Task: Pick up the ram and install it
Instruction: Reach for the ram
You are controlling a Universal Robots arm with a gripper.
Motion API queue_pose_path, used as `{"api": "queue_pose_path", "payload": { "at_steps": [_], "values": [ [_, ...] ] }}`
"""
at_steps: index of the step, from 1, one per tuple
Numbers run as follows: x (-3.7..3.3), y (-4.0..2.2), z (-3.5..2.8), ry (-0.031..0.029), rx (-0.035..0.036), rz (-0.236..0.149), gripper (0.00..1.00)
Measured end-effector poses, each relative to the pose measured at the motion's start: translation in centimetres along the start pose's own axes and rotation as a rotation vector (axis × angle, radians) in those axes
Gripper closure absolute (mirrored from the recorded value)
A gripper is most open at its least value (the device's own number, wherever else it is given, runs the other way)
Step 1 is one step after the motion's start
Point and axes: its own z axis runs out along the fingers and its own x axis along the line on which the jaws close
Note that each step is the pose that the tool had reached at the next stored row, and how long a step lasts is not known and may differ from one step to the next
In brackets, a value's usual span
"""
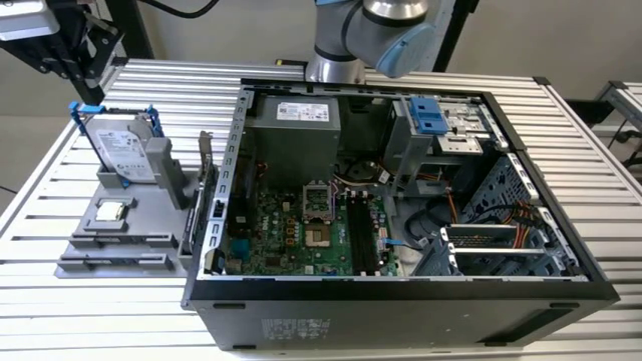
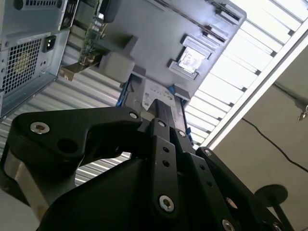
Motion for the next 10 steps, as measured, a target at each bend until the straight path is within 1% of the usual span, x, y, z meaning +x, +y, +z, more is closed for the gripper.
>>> {"api": "queue_pose_path", "payload": {
  "at_steps": [2, 6, 8, 10],
  "values": [
    [0.16, -0.02, 0.00, 0.0000, 0.0000, 0.000, 1.00],
    [0.17, -0.02, -0.01, 0.0001, 0.0000, 0.000, 1.00],
    [0.18, -0.18, -0.01, 0.0001, 0.0000, 0.000, 1.00],
    [0.14, -0.53, -0.03, 0.0000, 0.0000, 0.000, 1.00]
  ]
}}
